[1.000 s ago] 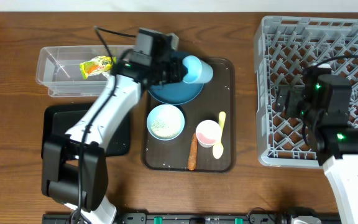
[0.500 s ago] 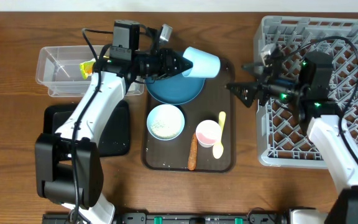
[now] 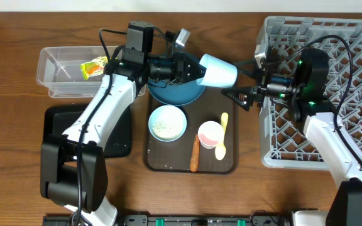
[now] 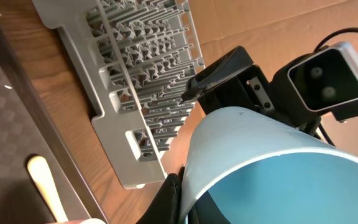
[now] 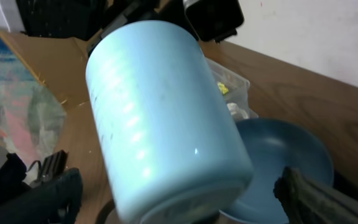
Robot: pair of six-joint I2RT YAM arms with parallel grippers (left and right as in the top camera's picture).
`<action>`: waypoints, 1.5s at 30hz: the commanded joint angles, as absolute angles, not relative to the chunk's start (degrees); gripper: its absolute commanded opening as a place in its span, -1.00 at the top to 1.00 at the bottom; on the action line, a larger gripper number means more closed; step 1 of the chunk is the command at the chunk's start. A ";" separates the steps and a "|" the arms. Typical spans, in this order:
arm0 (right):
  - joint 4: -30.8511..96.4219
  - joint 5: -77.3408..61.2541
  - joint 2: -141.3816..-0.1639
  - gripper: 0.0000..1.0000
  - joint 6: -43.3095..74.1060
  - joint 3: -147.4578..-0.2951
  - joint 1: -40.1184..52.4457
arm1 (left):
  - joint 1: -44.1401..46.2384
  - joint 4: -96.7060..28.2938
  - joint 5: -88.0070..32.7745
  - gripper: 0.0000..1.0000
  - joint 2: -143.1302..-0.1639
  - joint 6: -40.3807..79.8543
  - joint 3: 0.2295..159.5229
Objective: Sort waste into correct bins and load items into the dishwasher rack
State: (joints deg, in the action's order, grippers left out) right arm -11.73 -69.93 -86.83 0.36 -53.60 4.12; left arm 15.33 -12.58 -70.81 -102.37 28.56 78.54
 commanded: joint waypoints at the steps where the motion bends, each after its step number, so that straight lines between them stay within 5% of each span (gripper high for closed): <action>1: -13.02 -71.42 -87.02 -0.84 2.26 -54.33 6.13 | 15.81 -12.29 -72.66 0.88 -102.76 28.91 79.24; 21: -16.10 -71.42 -87.02 -0.12 3.16 -54.33 7.27 | 15.84 -12.27 -72.66 0.88 -102.76 29.93 79.24; 28: -16.08 -71.40 -87.02 -0.01 3.18 -54.33 7.27 | 15.84 -12.29 -72.51 0.86 -102.76 29.93 79.24; 35: -15.59 -71.24 -87.02 -0.02 3.20 -54.33 7.25 | 15.84 -13.06 -67.20 0.14 -102.76 28.62 79.20; 45: -3.88 -57.12 -87.02 0.07 7.75 -54.33 6.35 | 14.83 -29.39 -32.97 -0.13 -102.41 19.90 79.20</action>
State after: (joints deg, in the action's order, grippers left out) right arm -4.93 -62.33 -86.85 5.93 -53.60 6.46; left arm 15.77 -27.88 -48.10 -102.37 23.05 78.56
